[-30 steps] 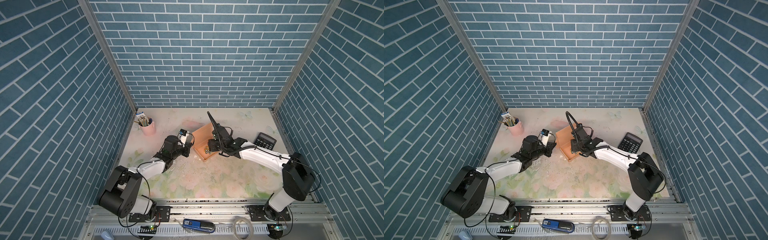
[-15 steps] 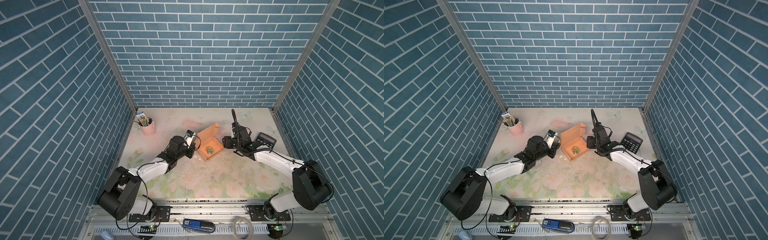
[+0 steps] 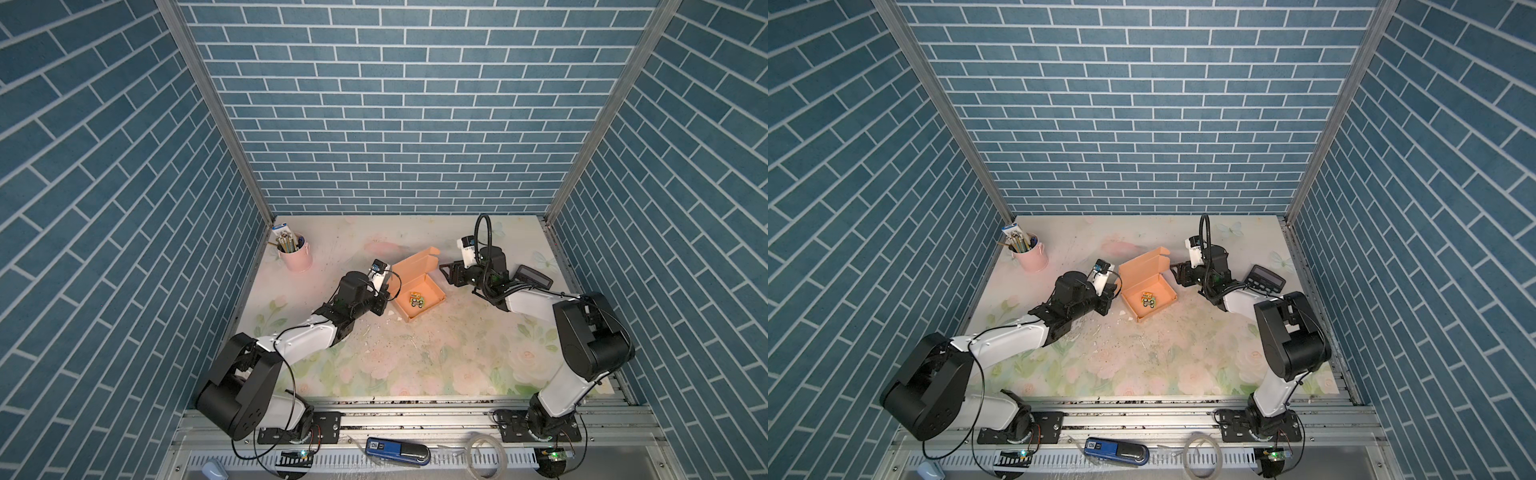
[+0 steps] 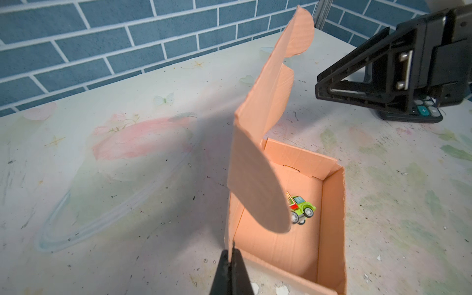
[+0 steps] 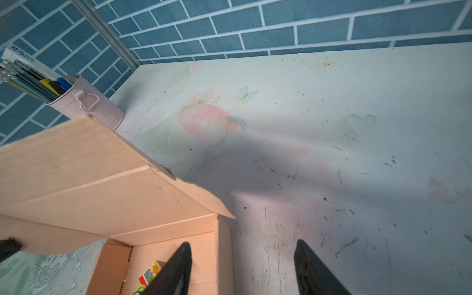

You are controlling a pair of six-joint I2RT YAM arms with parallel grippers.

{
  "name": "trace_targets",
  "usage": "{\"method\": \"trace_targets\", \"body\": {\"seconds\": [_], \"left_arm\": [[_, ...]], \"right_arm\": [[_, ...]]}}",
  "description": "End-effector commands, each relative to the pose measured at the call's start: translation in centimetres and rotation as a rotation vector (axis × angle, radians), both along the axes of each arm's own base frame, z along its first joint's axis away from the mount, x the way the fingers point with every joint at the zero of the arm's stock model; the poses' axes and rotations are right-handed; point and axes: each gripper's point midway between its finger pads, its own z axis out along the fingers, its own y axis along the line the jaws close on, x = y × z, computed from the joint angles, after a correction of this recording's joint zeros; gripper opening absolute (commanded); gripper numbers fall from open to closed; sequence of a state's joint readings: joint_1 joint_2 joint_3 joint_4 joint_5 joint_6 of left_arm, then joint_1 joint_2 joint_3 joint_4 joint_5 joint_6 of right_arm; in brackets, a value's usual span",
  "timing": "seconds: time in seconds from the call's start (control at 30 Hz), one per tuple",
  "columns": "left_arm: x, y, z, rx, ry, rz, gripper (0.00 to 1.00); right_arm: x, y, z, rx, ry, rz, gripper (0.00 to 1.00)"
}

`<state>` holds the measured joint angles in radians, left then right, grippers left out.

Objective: Fold the paper box
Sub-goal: 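Raise the right gripper to the box's upright lid flap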

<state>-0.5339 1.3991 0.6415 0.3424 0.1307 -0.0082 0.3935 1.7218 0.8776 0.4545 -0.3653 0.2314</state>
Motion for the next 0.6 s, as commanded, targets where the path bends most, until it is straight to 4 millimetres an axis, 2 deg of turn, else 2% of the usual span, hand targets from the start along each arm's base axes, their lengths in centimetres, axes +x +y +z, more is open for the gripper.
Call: {"method": "trace_targets", "body": {"seconds": [0.0,0.23,0.37,0.4,0.57], "left_arm": [[0.6,0.2,0.3,0.024,-0.001,0.019,0.00],[1.1,0.2,0.4,0.029,0.000,0.028,0.00],[1.3,0.6,-0.2,0.028,0.020,0.045,0.00],[1.9,0.5,0.6,0.014,0.007,0.052,0.00],[2.6,0.4,0.8,-0.002,0.014,0.068,0.00]], "right_arm": [[0.7,1.9,2.7,0.026,-0.141,0.126,0.64],[1.7,2.8,1.4,-0.016,-0.138,0.176,0.62],[2.0,3.1,1.5,-0.009,-0.144,0.182,0.53],[2.0,3.1,1.4,-0.009,-0.143,0.183,0.50],[2.0,3.0,1.4,-0.010,-0.141,0.173,0.36]]}}
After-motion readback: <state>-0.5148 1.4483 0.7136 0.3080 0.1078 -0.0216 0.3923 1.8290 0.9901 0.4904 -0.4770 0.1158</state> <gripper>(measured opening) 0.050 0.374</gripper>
